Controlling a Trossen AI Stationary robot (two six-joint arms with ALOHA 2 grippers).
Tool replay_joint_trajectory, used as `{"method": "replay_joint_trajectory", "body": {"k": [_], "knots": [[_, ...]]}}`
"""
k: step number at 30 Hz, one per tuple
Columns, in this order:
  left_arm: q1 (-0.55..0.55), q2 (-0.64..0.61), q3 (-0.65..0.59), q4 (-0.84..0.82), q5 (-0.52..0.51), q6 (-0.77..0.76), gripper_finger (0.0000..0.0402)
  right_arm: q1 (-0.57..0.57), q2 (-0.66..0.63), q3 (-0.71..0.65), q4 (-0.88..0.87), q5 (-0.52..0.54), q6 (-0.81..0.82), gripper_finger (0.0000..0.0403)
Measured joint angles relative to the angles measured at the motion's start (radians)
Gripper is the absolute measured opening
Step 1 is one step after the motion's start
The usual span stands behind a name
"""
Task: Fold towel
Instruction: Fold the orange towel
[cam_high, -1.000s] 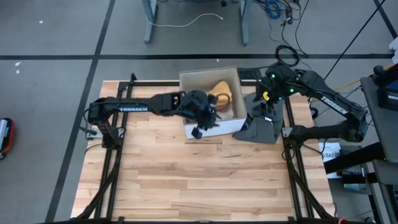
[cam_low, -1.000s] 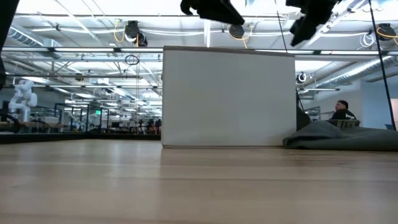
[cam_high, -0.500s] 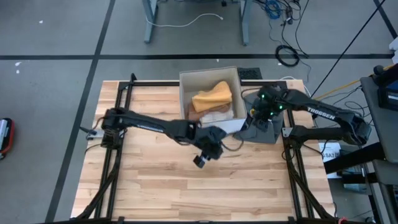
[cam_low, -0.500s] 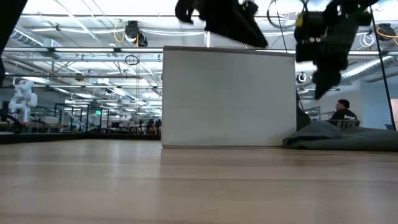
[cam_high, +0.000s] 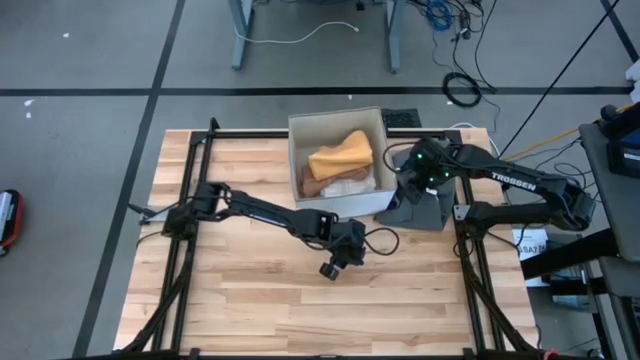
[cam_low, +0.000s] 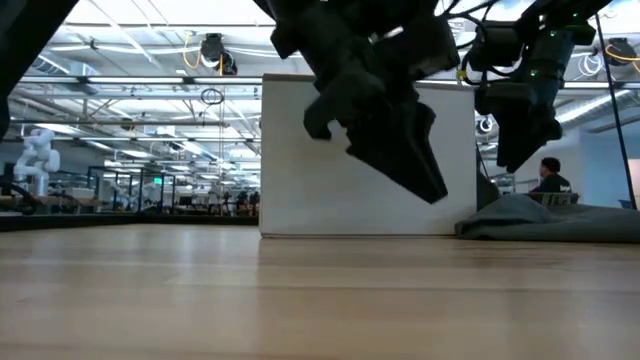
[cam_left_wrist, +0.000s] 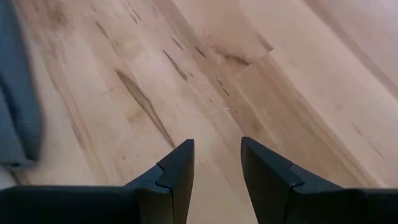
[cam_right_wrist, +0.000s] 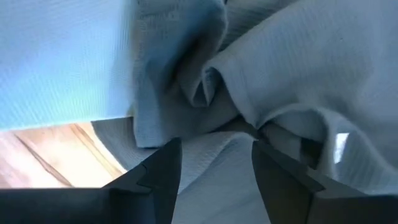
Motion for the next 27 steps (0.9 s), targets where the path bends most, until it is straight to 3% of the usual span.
{"method": "replay_joint_trajectory", "body": {"k": [9,13,27], "knots": [[0.000,0.035,-0.003,0.067,-0.002,-0.071,0.0138,0.086,0.010,-0.001,-0.010,0.007,0.162,0.0183],[0.000,0.065,-0.013,0.078,-0.002,-0.078,0.0138,0.137,0.010,-0.023,-0.005,0.121,0.267,0.0183],[0.000,0.102,-0.015,0.072,0.005,-0.060,0.0138,0.238,0.011,-0.254,0.173,0.187,0.536,0.0183]]}}
